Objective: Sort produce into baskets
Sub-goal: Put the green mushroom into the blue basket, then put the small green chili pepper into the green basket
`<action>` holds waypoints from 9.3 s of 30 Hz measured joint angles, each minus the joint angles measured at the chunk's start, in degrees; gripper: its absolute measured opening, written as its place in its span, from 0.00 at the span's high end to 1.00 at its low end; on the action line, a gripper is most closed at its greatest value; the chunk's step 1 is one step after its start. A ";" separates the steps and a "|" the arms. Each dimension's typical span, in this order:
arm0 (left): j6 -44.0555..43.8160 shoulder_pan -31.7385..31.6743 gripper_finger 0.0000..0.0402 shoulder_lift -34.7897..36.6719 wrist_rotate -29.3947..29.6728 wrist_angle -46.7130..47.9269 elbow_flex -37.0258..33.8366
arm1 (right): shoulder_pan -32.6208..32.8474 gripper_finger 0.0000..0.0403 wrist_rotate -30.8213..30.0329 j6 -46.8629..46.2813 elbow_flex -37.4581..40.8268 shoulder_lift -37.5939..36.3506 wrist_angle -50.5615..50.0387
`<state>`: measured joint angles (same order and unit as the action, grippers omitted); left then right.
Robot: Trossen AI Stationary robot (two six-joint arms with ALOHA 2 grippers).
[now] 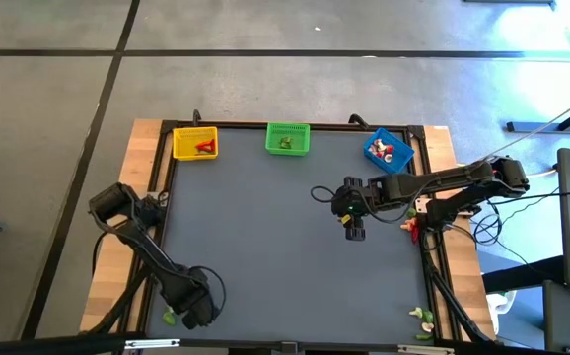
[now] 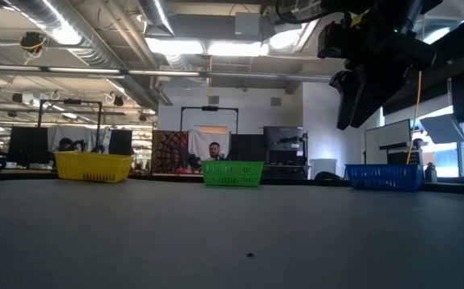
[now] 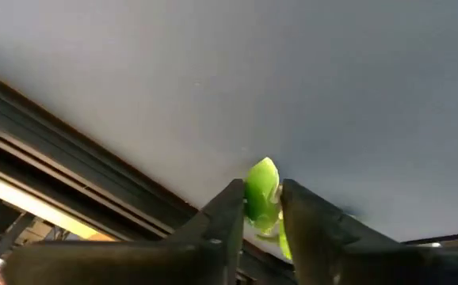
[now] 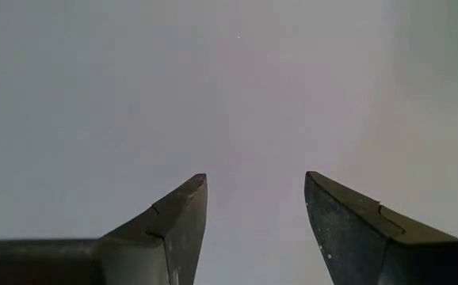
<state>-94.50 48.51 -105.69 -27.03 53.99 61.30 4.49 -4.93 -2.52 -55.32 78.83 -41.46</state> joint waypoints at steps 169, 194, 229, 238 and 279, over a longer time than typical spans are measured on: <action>74.31 -29.15 0.61 15.54 75.06 -42.13 2.32 | -49.39 0.94 -8.43 5.06 -0.01 -3.50 -5.30; 75.25 -29.15 0.61 15.54 75.01 -42.65 2.32 | -55.10 0.57 -7.77 7.38 0.01 6.69 -4.58; 69.43 -31.60 0.44 15.54 43.01 -37.88 2.32 | -8.87 0.54 23.63 10.71 0.01 -9.77 12.46; 53.86 -22.10 0.39 15.54 34.53 -25.19 2.29 | -1.02 0.54 22.40 10.95 0.01 -9.07 11.35; 26.34 11.62 0.56 6.51 19.12 -13.21 2.29 | -0.37 0.54 19.32 10.34 0.01 -8.39 9.72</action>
<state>-68.16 60.13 -99.18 -7.90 40.78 63.59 4.12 14.39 7.81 -55.31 70.43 -31.75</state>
